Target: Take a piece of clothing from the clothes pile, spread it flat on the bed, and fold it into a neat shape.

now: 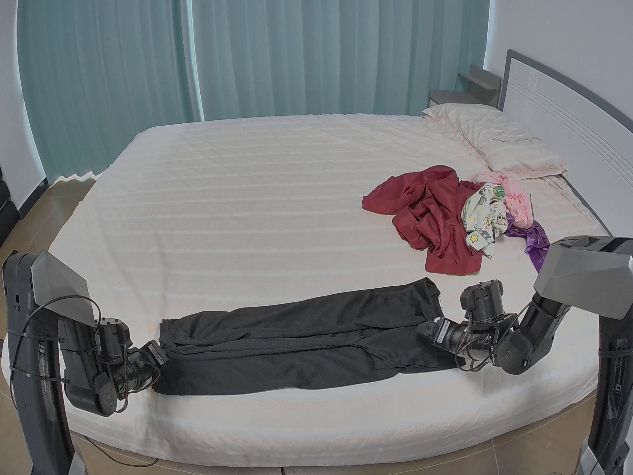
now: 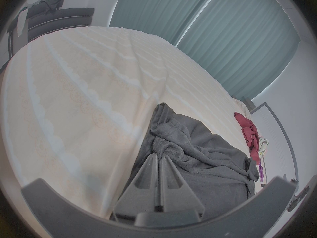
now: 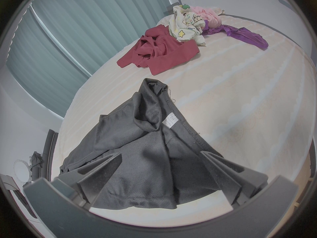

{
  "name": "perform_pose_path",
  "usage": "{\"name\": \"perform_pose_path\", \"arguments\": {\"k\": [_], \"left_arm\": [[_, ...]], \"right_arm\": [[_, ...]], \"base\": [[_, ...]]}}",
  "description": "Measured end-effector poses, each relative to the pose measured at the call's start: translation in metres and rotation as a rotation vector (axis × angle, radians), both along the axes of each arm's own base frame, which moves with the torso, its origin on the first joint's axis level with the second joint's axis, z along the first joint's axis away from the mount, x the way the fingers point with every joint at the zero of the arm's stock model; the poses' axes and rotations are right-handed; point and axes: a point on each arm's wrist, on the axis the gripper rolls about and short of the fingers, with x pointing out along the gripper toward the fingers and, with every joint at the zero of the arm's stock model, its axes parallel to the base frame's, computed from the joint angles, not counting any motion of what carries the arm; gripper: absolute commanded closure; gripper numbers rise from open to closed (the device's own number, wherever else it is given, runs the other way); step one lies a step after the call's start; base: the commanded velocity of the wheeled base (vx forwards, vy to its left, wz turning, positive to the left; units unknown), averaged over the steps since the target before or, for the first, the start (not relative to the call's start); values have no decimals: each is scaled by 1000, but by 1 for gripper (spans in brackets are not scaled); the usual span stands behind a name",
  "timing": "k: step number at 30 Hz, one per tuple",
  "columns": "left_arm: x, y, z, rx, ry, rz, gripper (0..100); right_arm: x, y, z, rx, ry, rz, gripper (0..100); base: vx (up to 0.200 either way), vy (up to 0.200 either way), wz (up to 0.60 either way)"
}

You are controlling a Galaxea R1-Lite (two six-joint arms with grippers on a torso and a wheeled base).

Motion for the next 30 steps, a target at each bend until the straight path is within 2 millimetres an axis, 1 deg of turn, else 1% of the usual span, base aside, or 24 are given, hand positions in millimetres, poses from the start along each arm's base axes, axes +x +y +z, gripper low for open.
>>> {"name": "perform_pose_path", "arguments": {"k": [4,7,11,20,26,30], "left_arm": [[1,1,0,-6,-4,8,100],[1,2,0,-12,-7,17,100],[1,2,0,-13,-8,16,100],[1,2,0,-13,-8,14,100],[2,2,0,-14,-8,15,100],[2,2,0,-14,-9,15,100]], "right_arm": [[1,-3,0,-1,-1,-7,0],[5,-10,1,-1,-11,-23,0],[8,-12,-1,11,-22,-15,0],[18,-17,-9,66,-72,145,0],[22,-26,-16,26,-131,231,0],[22,-27,-23,31,-154,260,0]], "base": [[0,0,0],[0,0,0],[0,0,0],[0,0,0],[0,0,0],[0,0,0]]}}
